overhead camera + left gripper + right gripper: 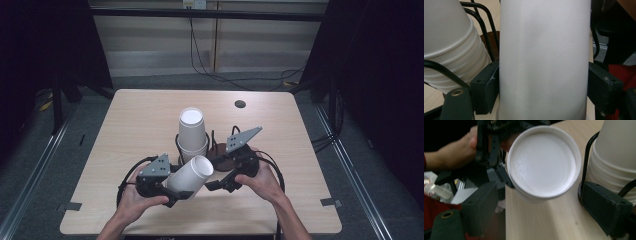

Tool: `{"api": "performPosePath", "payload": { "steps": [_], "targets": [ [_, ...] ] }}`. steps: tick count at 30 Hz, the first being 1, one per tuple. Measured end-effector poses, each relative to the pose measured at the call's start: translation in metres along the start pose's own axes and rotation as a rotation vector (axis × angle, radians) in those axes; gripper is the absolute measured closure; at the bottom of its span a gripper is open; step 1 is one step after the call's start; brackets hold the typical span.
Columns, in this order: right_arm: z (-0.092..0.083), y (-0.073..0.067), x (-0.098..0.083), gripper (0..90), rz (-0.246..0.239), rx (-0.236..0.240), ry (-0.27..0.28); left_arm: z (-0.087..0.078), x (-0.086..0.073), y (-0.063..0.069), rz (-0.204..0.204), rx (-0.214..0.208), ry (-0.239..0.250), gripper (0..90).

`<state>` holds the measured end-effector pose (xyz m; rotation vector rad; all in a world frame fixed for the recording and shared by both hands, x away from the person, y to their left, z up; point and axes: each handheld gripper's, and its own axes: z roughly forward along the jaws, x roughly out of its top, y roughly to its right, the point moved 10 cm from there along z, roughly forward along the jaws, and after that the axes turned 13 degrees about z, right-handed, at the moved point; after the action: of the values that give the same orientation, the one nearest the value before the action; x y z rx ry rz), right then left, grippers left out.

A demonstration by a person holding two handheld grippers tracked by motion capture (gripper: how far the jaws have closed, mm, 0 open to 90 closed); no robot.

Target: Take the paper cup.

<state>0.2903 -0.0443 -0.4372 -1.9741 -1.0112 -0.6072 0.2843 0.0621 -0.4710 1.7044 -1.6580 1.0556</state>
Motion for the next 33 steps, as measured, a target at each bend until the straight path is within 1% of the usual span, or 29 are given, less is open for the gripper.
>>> {"api": "performPosePath", "payload": {
  "steps": [2,3,4,6,7,11,12,13,15,17,18,20,21,23,26,27,33],
  "targets": [
    [0.001,0.002,-0.002,14.2,-0.001,-0.013,-0.029,-0.001,-0.001,0.001,0.017,-0.007,-0.023,21.0],
    [0.002,0.003,-0.003,14.2,-0.004,-0.022,-0.036,-0.001,-0.002,0.001,0.032,-0.009,-0.042,21.0],
    [0.003,0.003,-0.004,14.2,-0.006,-0.022,-0.049,-0.001,-0.002,0.001,0.038,-0.009,-0.048,21.0],
    [0.004,0.003,-0.006,14.3,-0.015,-0.022,-0.068,-0.001,-0.002,0.003,0.035,-0.022,-0.053,21.0],
    [0.005,0.003,-0.008,14.3,-0.019,-0.030,-0.079,0.000,-0.003,0.004,0.039,-0.031,-0.061,20.9],
    [0.008,0.004,-0.012,14.3,-0.025,-0.037,-0.123,0.002,-0.007,0.006,0.052,-0.050,-0.092,20.8],
    [0.008,0.004,-0.013,14.3,-0.028,-0.043,-0.137,0.003,-0.007,0.007,0.047,-0.054,-0.096,20.9],
    [0.008,0.004,-0.014,14.4,-0.027,-0.043,-0.141,0.004,-0.009,0.007,0.049,-0.056,-0.110,20.9],
    [0.009,0.005,-0.017,14.3,-0.030,-0.046,-0.170,0.005,-0.012,0.007,0.065,-0.055,-0.140,20.9],
    [0.010,0.007,-0.019,14.3,-0.036,-0.070,-0.187,0.007,-0.015,0.007,0.082,-0.059,-0.168,20.9],
    [0.010,0.008,-0.021,14.4,-0.050,-0.086,-0.201,0.007,-0.016,0.008,0.079,-0.059,-0.174,20.9],
    [0.011,0.008,-0.023,14.4,-0.055,-0.083,-0.220,0.008,-0.018,0.009,0.084,-0.067,-0.198,20.9],
    [0.012,0.009,-0.024,14.5,-0.060,-0.088,-0.225,0.008,-0.019,0.009,0.092,-0.073,-0.210,20.9],
    [0.012,0.009,-0.026,14.7,-0.061,-0.095,-0.252,0.009,-0.019,0.009,0.089,-0.075,-0.220,20.9],
    [0.014,0.010,-0.030,14.9,-0.069,-0.108,-0.290,0.009,-0.019,0.009,0.100,-0.080,-0.234,20.9],
    [0.015,0.010,-0.031,14.9,-0.069,-0.103,-0.304,0.009,-0.019,0.010,0.103,-0.084,-0.245,20.9],
    [0.016,0.011,-0.036,15.4,-0.067,-0.105,-0.353,0.010,-0.019,0.012,0.121,-0.102,-0.275,21.0]
  ]
}}
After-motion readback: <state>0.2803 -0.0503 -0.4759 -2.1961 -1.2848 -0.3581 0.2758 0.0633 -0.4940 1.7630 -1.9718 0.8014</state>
